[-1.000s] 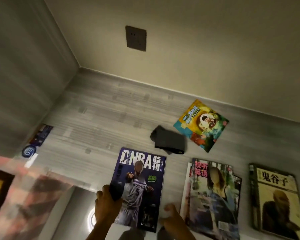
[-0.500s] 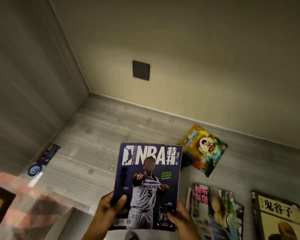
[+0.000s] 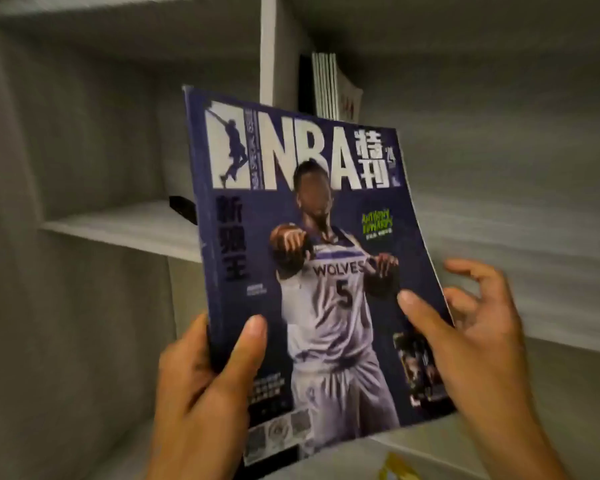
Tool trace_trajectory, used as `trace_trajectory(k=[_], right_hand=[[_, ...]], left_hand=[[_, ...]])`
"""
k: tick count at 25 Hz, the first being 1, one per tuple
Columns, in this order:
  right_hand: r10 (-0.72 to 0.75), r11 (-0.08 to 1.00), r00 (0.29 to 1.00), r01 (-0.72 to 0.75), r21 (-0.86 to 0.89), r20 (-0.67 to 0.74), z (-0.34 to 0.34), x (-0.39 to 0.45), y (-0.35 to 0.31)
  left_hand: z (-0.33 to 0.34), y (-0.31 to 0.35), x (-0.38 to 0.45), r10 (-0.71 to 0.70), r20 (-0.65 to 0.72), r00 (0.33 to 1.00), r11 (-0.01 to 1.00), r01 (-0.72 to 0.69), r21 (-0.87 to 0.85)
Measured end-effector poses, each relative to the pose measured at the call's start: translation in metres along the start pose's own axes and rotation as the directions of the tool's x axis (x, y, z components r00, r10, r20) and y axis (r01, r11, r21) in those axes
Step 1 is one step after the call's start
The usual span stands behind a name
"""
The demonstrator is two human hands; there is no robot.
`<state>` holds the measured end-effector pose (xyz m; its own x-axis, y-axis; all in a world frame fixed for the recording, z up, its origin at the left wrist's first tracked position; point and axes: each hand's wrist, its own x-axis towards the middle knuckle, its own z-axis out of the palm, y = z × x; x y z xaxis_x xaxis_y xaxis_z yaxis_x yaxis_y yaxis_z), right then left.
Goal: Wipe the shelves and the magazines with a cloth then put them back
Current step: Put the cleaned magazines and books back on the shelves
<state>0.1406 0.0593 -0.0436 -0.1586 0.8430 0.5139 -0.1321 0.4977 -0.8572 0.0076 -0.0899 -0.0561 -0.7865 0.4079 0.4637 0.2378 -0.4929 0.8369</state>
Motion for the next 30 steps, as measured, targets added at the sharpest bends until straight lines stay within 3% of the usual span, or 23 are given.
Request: trace_trajectory(k=[2,4,7,9,12,15,19,23,26,30], right_hand=[[-0.159,0.958,0.986,0.142,-0.249,-0.048,0.010,0.059,-0.021],[-0.238,0.809,0.971,0.199,-0.553,0.003,0.017,0.094,-0.018],[-0.046,0.726,0.974,0.184,-0.663,0.220,0.016,0.104,0.009],[0.095,0.650,0.937,0.199,-0.734,0.338,0.008,0.099,0.020],[0.132,0.568,0.901,0.274,-0.776,0.414,0.003,0.097,0.018],[0.087,0.560,0.897,0.316,-0.766,0.434,0.006,0.093,0.017],[0.050,0.513,0.909,0.333,-0.791,0.415,0.004,0.091,0.016],[0.000,0.447,0.913,0.364,-0.817,0.407,0.008,0.091,0.020],[-0.016,0.401,0.909,0.387,-0.830,0.416,0.011,0.090,0.023],[-0.027,0.374,0.906,0.400,-0.837,0.422,0.013,0.094,0.025]], left_hand=[[0.042,0.015,0.034,0.132,0.011,0.991,0.991,-0.131,-0.025],[0.081,0.019,0.061,0.238,0.002,0.971,0.971,-0.238,0.011],[0.125,0.000,0.097,0.326,-0.042,0.944,0.937,-0.317,0.149],[0.149,-0.017,0.115,0.342,-0.060,0.938,0.918,-0.319,0.235],[0.176,-0.037,0.139,0.323,-0.057,0.945,0.894,-0.285,0.346],[0.185,-0.052,0.152,0.365,-0.039,0.930,0.813,-0.298,0.500],[0.179,-0.054,0.146,0.253,-0.061,0.966,0.863,-0.197,0.466],[0.161,-0.049,0.149,0.274,0.122,0.954,0.685,-0.283,0.671],[0.162,-0.053,0.148,0.350,0.145,0.926,0.612,-0.343,0.713],[0.173,-0.056,0.147,0.291,0.109,0.950,0.688,-0.287,0.666]])
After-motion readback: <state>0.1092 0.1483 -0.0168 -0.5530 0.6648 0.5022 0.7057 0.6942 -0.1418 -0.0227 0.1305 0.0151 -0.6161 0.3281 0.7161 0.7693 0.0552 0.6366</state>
